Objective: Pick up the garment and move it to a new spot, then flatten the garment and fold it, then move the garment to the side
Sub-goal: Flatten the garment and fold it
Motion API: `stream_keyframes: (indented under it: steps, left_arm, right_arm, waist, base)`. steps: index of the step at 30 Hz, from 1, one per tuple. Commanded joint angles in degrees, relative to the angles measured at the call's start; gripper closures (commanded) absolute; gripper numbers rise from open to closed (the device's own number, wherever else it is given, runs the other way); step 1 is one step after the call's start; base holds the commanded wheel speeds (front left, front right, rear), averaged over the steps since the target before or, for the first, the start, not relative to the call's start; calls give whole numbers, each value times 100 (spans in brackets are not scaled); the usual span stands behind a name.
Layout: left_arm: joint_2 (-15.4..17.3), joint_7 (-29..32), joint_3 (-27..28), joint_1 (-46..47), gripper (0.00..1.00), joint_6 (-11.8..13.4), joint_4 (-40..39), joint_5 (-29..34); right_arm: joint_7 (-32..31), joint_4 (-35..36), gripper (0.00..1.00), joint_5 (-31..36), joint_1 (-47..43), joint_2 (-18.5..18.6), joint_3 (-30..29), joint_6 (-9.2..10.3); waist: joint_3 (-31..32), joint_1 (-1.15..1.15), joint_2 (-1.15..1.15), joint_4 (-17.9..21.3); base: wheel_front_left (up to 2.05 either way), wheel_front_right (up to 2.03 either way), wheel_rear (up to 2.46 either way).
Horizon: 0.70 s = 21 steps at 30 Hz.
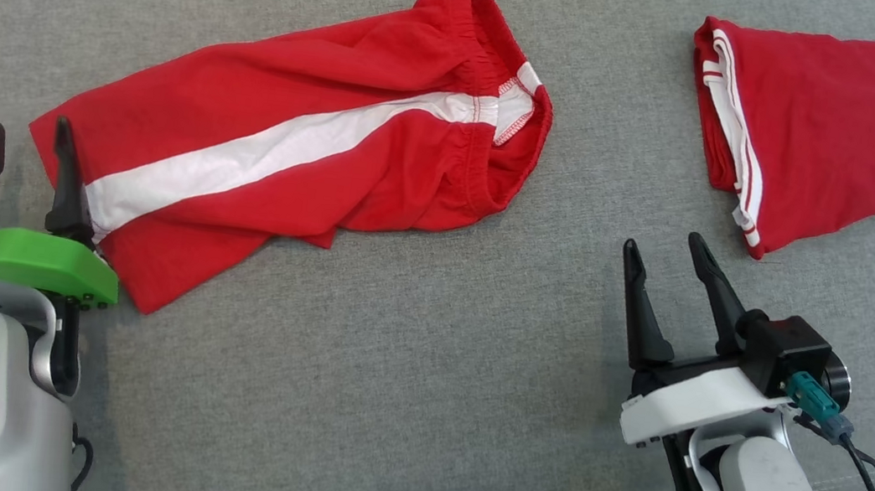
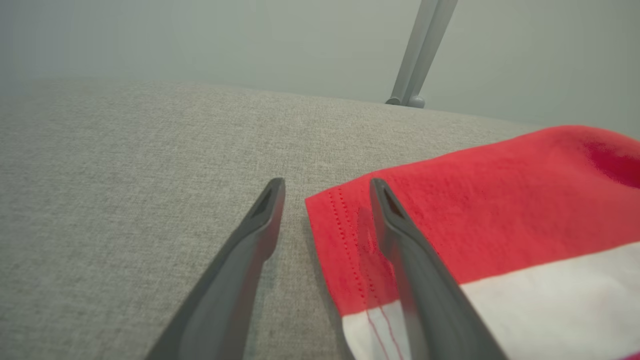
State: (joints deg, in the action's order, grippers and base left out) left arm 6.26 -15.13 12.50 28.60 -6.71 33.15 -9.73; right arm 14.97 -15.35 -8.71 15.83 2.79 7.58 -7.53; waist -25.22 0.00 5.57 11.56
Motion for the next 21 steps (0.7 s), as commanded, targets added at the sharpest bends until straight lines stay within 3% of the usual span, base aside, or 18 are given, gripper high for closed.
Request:
stream_keyframes:
  steps: [1, 10, 15, 21]
  left_arm:
    - [-96, 3, 50, -175, 0, -8, -178, 107]
    - [-329, 4, -111, -903, 0, -68, -870, -10]
    - [-328, 3, -566, -1357, 0, -58, -1110, -601]
    - [-326, 3, -1091, -1738, 0, 136, -1290, -1011]
  right_arm:
    - [9, 47, 0, -67, 30, 10, 78, 9]
    - [8, -67, 0, -243, 94, 18, 544, 9]
    - [8, -331, 0, -292, 181, 78, 707, 9]
    - [8, -741, 0, -384, 265, 82, 704, 9]
  waist:
    - [119, 0, 1, -162]
    - [384, 0, 1, -736]
    - [541, 0, 1, -1092]
    - [576, 0, 1, -1432]
  base:
    - [0, 0, 0]
    - [0, 0, 0]
    - [0, 0, 0]
    - [0, 0, 0]
